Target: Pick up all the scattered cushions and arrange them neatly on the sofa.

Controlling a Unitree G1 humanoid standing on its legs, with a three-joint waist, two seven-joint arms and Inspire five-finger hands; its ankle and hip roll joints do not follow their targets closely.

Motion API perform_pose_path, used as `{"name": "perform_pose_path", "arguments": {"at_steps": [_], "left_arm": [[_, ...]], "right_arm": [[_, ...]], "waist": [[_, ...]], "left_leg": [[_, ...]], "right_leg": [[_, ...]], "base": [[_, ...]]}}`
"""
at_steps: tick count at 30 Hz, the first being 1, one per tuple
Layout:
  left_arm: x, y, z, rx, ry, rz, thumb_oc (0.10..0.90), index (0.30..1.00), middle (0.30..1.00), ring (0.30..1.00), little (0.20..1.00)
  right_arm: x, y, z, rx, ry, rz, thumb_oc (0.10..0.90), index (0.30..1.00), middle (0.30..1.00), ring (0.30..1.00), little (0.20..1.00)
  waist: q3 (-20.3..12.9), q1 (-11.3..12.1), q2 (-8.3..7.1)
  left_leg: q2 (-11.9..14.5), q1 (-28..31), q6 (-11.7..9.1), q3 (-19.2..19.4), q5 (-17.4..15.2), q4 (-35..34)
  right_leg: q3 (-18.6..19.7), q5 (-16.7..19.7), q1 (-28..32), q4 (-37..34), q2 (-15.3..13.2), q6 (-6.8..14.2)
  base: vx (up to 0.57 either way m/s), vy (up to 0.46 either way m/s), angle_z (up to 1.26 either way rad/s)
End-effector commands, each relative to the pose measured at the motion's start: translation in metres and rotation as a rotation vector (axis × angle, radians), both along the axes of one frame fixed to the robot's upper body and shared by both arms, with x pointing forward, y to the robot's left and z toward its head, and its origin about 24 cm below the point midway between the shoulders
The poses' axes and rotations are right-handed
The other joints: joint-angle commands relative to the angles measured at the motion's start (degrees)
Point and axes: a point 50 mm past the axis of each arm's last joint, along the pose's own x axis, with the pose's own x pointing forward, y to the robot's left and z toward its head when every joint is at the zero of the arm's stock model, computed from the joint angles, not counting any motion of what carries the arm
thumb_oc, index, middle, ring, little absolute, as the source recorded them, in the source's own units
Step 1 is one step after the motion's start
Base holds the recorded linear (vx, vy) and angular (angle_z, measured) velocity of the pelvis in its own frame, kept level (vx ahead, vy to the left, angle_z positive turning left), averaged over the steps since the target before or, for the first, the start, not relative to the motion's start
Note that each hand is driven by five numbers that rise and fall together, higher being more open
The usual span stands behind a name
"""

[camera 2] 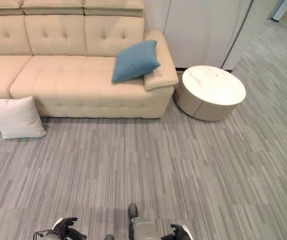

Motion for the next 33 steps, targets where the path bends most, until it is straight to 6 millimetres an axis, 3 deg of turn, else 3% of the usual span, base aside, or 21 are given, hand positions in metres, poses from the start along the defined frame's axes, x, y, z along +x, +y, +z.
{"name": "perform_pose_path", "arguments": {"at_steps": [1, 2, 3, 4, 6, 9, 10, 11, 12, 13, 14, 15, 19, 20, 23, 24, 25, 28, 29, 31, 33], "left_arm": [[0.027, -0.006, 0.008, -0.005, -0.091, -0.038, 0.800, 0.900, 0.900, 0.900, 0.900], [0.027, -0.006, 0.008, -0.005, -0.092, -0.038, 0.800, 0.900, 0.900, 0.900, 0.900], [0.035, -0.008, 0.010, -0.009, -0.114, -0.037, 0.800, 0.900, 0.900, 0.900, 0.900], [0.035, -0.008, 0.010, -0.008, -0.117, -0.034, 0.800, 0.900, 0.900, 0.900, 0.900], [0.034, -0.008, 0.010, -0.008, -0.112, -0.029, 0.800, 0.900, 0.900, 0.900, 0.900], [0.030, -0.009, 0.008, -0.015, -0.100, -0.028, 0.800, 0.900, 0.900, 0.900, 0.900], [0.029, -0.010, 0.008, -0.014, -0.093, -0.040, 0.800, 0.900, 0.900, 0.900, 0.900], [0.028, -0.010, 0.008, -0.014, -0.093, -0.040, 0.800, 0.900, 0.900, 0.900, 0.900], [0.028, -0.010, 0.008, -0.014, -0.093, -0.048, 0.800, 0.900, 0.900, 0.900, 0.900], [0.028, -0.010, 0.007, -0.014, -0.092, -0.048, 0.800, 0.900, 0.900, 0.900, 0.900], [0.026, -0.010, 0.007, -0.015, -0.090, -0.046, 0.800, 0.900, 0.900, 0.900, 0.900], [0.025, -0.009, 0.007, -0.014, -0.089, -0.038, 0.800, 0.900, 0.900, 0.900, 0.900], [0.010, -0.003, 0.003, -0.012, -0.051, 0.014, 0.800, 0.900, 0.900, 0.900, 0.900], [0.003, -0.001, 0.001, -0.011, -0.032, 0.029, 0.800, 0.900, 0.900, 0.900, 0.900], [0.000, 0.001, 0.001, -0.007, -0.024, 0.034, 0.800, 0.900, 0.900, 0.900, 0.900], [0.002, 0.003, 0.002, 0.000, -0.026, 0.033, 0.800, 0.900, 0.900, 0.900, 0.900], [0.005, 0.004, 0.003, 0.005, -0.034, 0.028, 0.800, 0.900, 0.900, 0.900, 0.900], [0.011, 0.006, 0.005, 0.010, -0.051, 0.012, 0.800, 0.900, 0.900, 0.900, 0.900], [0.015, 0.007, 0.006, 0.012, -0.062, 0.012, 0.800, 0.900, 0.900, 0.900, 0.900], [0.017, 0.006, 0.007, 0.008, -0.070, 0.008, 0.800, 0.900, 0.900, 0.900, 0.900], [0.018, 0.006, 0.007, 0.010, -0.070, 0.005, 0.800, 0.900, 0.900, 0.900, 0.900]], "right_arm": [[0.028, -0.019, 0.013, -0.056, -0.105, 0.009, 0.800, 0.900, 0.900, 0.900, 0.900], [0.028, -0.019, 0.013, -0.056, -0.106, 0.008, 0.800, 0.900, 0.900, 0.900, 0.900], [0.033, -0.022, 0.015, -0.066, -0.125, -0.003, 0.800, 0.900, 0.900, 0.900, 0.900], [0.033, -0.023, 0.016, -0.068, -0.127, -0.011, 0.800, 0.900, 0.900, 0.900, 0.900], [0.032, -0.025, 0.016, -0.069, -0.123, -0.024, 0.800, 0.900, 0.900, 0.900, 0.900], [0.029, -0.027, 0.015, -0.066, -0.117, -0.041, 0.800, 0.900, 0.900, 0.900, 0.900], [0.026, -0.029, 0.015, -0.070, -0.109, -0.043, 0.800, 0.900, 0.900, 0.900, 0.900], [0.026, -0.029, 0.015, -0.070, -0.109, -0.043, 0.800, 0.900, 0.900, 0.900, 0.900], [0.024, -0.029, 0.014, -0.073, -0.101, -0.045, 0.800, 0.900, 0.900, 0.900, 0.900], [0.023, -0.029, 0.014, -0.073, -0.101, -0.045, 0.800, 0.900, 0.900, 0.900, 0.900], [0.023, -0.029, 0.014, -0.074, -0.099, -0.044, 0.800, 0.900, 0.900, 0.900, 0.900], [0.023, -0.029, 0.014, -0.077, -0.098, -0.042, 0.800, 0.900, 0.900, 0.900, 0.900], [0.018, -0.024, 0.011, -0.062, -0.080, -0.033, 0.800, 0.900, 0.900, 0.900, 0.900], [0.014, -0.022, 0.010, -0.060, -0.067, -0.025, 0.800, 0.900, 0.900, 0.900, 0.900], [0.012, -0.021, 0.008, -0.055, -0.058, -0.014, 0.800, 0.900, 0.900, 0.900, 0.900], [0.016, -0.020, 0.009, -0.053, -0.066, -0.002, 0.800, 0.900, 0.900, 0.900, 0.900], [0.019, -0.019, 0.010, -0.051, -0.078, -0.001, 0.800, 0.900, 0.900, 0.900, 0.900], [0.024, -0.017, 0.011, -0.044, -0.100, -0.001, 0.800, 0.900, 0.900, 0.900, 0.900], [0.027, -0.015, 0.012, -0.044, -0.111, 0.006, 0.800, 0.900, 0.900, 0.900, 0.900], [0.029, -0.015, 0.012, -0.044, -0.118, 0.009, 0.800, 0.900, 0.900, 0.900, 0.900], [0.031, -0.015, 0.013, -0.043, -0.121, 0.016, 0.800, 0.900, 0.900, 0.900, 0.900]], "waist": [[1.36, 0.09, -0.97], [1.32, 0.07, -0.88], [2.70, 0.52, -1.81], [2.91, 0.64, -2.01], [2.89, 0.57, -2.12], [2.23, 0.86, -2.35], [1.55, 1.11, -2.05], [1.73, 1.17, -2.12], [1.16, 1.66, -1.05], [1.32, 1.68, -1.17], [1.05, 2.54, -0.05], [1.03, 2.94, 0.21], [-0.10, 4.02, -0.04], [-1.08, 4.60, -0.60], [-1.81, 5.12, -1.02], [-1.11, 4.95, -1.23], [-0.70, 4.65, -0.95], [0.33, 3.99, 0.02], [0.53, 3.69, 0.86], [0.60, 3.18, 0.94], [0.92, 2.46, 0.41]], "left_leg": [[1.78, -10.80, -4.12, -0.22, 5.66, 19.49], [1.84, -11.11, -4.13, -0.26, 5.43, 19.96], [2.10, -15.18, -3.45, 1.38, 6.12, 27.24], [2.44, -16.19, -3.29, 2.13, 6.29, 29.55], [3.29, -16.78, -3.25, 3.59, 6.28, 30.18], [2.51, -18.56, -2.46, 5.83, 3.36, 24.90], [1.30, -19.84, -2.22, 7.03, 1.83, 18.50], [1.23, -19.50, -2.18, 7.10, 1.84, 18.32], [0.23, -21.37, -2.49, 8.05, 5.06, 10.19], [0.10, -20.93, -2.46, 8.10, 5.20, 9.80], [-0.26, -21.97, -2.69, 7.93, 9.41, 3.28], [-0.61, -22.63, -2.88, 7.71, 11.11, 1.94], [-1.39, -22.01, -1.85, 6.03, 11.31, 1.10], [-2.12, -21.54, -1.19, 5.78, 10.43, 2.31], [-2.35, -19.86, -0.09, 6.28, 9.00, 2.09], [-2.74, -17.80, 1.44, 6.39, 7.23, 2.34], [-2.44, -17.04, 2.02, 6.06, 6.60, 2.52], [-1.71, -14.59, 2.76, 5.57, 4.68, 2.78], [-0.98, -12.68, 3.01, 5.23, 3.56, 2.45], [-0.72, -10.33, 2.79, 4.68, 2.29, 1.54], [-0.94, -7.72, 2.43, 3.99, 0.96, 0.64]], "right_leg": [[2.14, -3.18, 8.05, -5.93, -0.19, 1.74], [2.09, -3.19, 7.93, -5.87, -0.11, 1.73], [2.39, -3.65, 9.63, -6.56, -0.18, 0.50], [2.38, -4.05, 10.28, -6.45, -0.03, 0.06], [2.25, -4.53, 10.76, -6.28, -0.06, -0.27], [2.20, -6.22, 13.03, -6.43, -0.32, -0.04], [2.16, -7.34, 14.67, -7.35, -0.15, 0.57], [2.21, -7.40, 14.93, -7.39, -0.23, 0.60], [2.31, -8.20, 16.81, -8.35, 0.88, 1.05], [2.34, -8.27, 17.10, -8.43, 0.74, 1.08], [3.57, -8.94, 19.25, -8.95, 2.13, 1.31], [4.27, -9.24, 20.24, -8.94, 2.59, 1.37], [6.19, -10.19, 22.63, -8.17, 2.39, 1.94], [6.32, -9.80, 22.79, -6.44, 0.77, 3.21], [5.68, -7.79, 21.34, -1.30, -1.09, 5.14], [5.29, -1.42, 16.81, 8.92, -2.92, 8.06], [5.24, 1.43, 14.33, 13.13, -2.95, 8.72], [2.71, 2.07, 10.00, 19.46, -4.16, 8.66], [-1.51, -0.20, 6.74, 18.30, -5.82, 7.12], [-4.96, -3.64, 5.33, 12.41, -6.07, 5.83], [-6.91, -3.35, 2.83, 5.21, -5.20, 5.85]], "base": [[0.14, -0.192, 0.25], [0.14, -0.256, 0.18], [0.12, -0.164, 0.10], [0.19, -0.202, 0.02], [0.18, -0.076, -0.03], [0.24, -0.036, 0.04], [0.28, -0.021, 0.12], [0.38, 0.000, 0.09], [0.21, 0.009, 0.12], [0.42, 0.023, 0.12], [0.33, 0.028, 0.10], [0.44, 0.043, 0.00], [0.30, 0.072, -0.49], [0.46, 0.145, -0.75], [0.27, 0.112, -0.46], [0.17, 0.084, -0.23], [0.18, 0.085, -0.22], [0.17, 0.072, -0.01], [0.30, 0.057, 0.11], [0.32, -0.036, -0.09], [0.30, -0.099, -0.14]]}}
